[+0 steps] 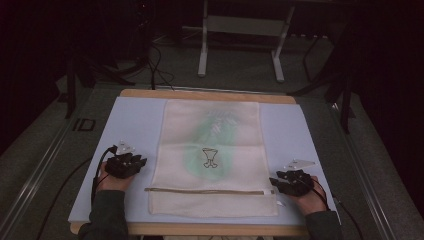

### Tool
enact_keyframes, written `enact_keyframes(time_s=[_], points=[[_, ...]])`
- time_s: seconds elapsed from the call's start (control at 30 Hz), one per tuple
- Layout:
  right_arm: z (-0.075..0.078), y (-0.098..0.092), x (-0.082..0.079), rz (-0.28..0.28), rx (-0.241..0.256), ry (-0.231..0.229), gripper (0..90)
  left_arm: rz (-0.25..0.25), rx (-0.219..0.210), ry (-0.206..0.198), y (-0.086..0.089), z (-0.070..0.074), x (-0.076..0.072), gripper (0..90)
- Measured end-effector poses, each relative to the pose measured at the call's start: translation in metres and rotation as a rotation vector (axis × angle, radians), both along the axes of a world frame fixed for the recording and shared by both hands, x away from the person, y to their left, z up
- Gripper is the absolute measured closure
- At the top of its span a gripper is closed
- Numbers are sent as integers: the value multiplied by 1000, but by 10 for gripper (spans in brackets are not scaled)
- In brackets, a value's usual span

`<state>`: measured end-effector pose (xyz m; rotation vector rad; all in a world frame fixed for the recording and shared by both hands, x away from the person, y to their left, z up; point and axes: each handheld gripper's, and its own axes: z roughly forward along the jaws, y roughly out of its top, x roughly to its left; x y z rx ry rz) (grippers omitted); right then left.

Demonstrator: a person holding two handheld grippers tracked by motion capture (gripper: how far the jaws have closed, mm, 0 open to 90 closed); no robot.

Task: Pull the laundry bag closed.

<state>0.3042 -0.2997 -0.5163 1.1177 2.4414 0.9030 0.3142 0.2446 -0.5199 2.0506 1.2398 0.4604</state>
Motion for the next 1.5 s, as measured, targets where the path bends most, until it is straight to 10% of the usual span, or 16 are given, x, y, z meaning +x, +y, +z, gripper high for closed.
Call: enact_keyframes(time_s=[0.27,1.5], points=[[5,16,-6,49,-25,-8,572,-121,-41,-18,-11,5,-4,673],[9,116,-14,337,-59,-7,558,-333,-14,34,-27,4,-11,807]])
